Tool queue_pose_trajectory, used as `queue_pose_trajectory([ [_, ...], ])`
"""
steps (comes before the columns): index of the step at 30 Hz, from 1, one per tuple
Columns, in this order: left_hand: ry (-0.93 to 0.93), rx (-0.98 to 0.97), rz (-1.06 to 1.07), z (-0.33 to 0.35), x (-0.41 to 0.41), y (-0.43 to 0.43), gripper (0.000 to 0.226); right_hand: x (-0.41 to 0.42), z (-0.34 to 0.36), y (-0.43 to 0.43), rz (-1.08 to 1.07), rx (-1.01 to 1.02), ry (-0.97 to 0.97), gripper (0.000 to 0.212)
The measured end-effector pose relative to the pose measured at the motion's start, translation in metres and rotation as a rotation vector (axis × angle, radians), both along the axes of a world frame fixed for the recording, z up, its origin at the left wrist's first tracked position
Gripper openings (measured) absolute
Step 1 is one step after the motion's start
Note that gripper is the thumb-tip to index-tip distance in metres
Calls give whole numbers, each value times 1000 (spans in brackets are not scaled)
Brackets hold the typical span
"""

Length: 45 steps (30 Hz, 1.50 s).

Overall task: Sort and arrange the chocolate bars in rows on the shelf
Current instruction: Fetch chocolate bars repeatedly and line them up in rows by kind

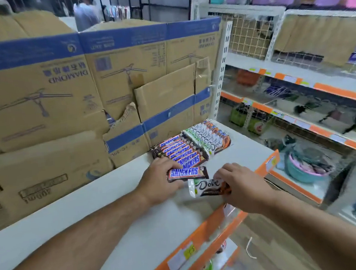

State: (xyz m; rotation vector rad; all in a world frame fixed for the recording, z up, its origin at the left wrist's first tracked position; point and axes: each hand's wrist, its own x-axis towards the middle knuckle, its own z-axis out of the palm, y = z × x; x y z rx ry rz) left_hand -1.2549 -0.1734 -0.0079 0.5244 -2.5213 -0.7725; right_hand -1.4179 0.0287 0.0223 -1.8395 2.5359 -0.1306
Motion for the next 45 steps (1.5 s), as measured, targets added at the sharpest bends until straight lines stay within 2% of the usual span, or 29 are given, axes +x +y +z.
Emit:
queue_pose_trajectory([
  [6, 25, -110, 248, -22, -38, 20, 38, -82, -8, -21, 155, 40, -36, 45],
  [16, -99, -207, 545, -29, -64, 56, 31, -162, -14, -37, 418, 60, -90, 48],
  [22, -197, -196, 577, -23, -72, 57, 34, -181, -15, -47, 492, 76, -113, 49],
  [28, -127, -98, 582, -30, -68, 59, 36, -198, -20, -58, 477, 71, -150, 53],
  [33, -146, -238, 539, -33, -67, 64, 45, -211, -23, -70, 429, 0, 5, 45],
  [36, -115, -255, 549, -33, -65, 64, 46, -212, -27, -78, 384, -28, 50, 42],
  [42, -115, -320, 488, -42, -64, 63, 45, -209, -30, -81, 364, -55, -64, 47],
  [45, -127, -332, 491, -43, -63, 62, 45, -205, -37, -77, 321, -134, -80, 42],
])
